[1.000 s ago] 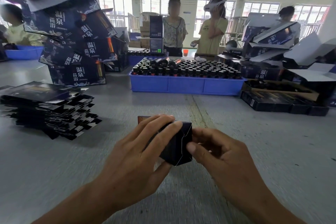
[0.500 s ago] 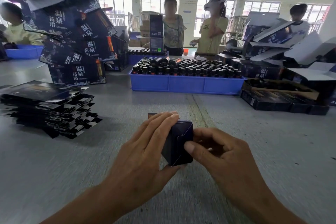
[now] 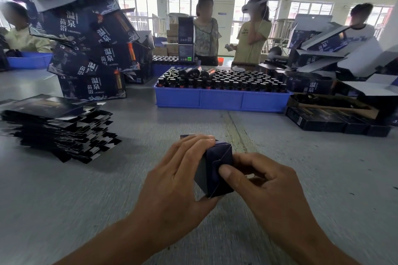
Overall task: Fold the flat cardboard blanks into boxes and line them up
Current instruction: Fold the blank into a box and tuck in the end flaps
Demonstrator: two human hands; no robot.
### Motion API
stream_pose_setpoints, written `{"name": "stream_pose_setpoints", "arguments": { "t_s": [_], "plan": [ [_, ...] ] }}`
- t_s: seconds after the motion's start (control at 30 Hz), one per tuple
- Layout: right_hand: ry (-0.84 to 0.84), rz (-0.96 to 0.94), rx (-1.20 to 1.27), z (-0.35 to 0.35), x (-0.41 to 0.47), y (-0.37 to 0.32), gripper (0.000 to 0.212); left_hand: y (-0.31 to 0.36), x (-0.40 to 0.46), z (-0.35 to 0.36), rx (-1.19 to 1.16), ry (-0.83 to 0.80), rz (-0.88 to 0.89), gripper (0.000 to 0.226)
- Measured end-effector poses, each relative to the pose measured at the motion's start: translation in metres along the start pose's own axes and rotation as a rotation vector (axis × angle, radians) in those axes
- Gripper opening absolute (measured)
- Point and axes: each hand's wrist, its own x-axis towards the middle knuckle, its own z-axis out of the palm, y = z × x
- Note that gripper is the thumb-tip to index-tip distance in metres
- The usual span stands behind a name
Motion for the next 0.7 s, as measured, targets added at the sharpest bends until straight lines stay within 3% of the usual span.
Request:
{"name": "stream_pose_setpoints", "arguments": {
  "t_s": [0.47,0.7],
  "plan": [
    [0.065,-0.019,-0.096,0.0021,-0.0018,0.0023,0.010,0.0014,0.0007,0.0054,0.055,0.030,0.041,0.071],
    [0.133,-0.112,-0.265,0.0028,-0.0027,0.0023,0.007,0.0037,0.0013,0.0047,0.057,0.026,0.041,0.074]
  ]
}}
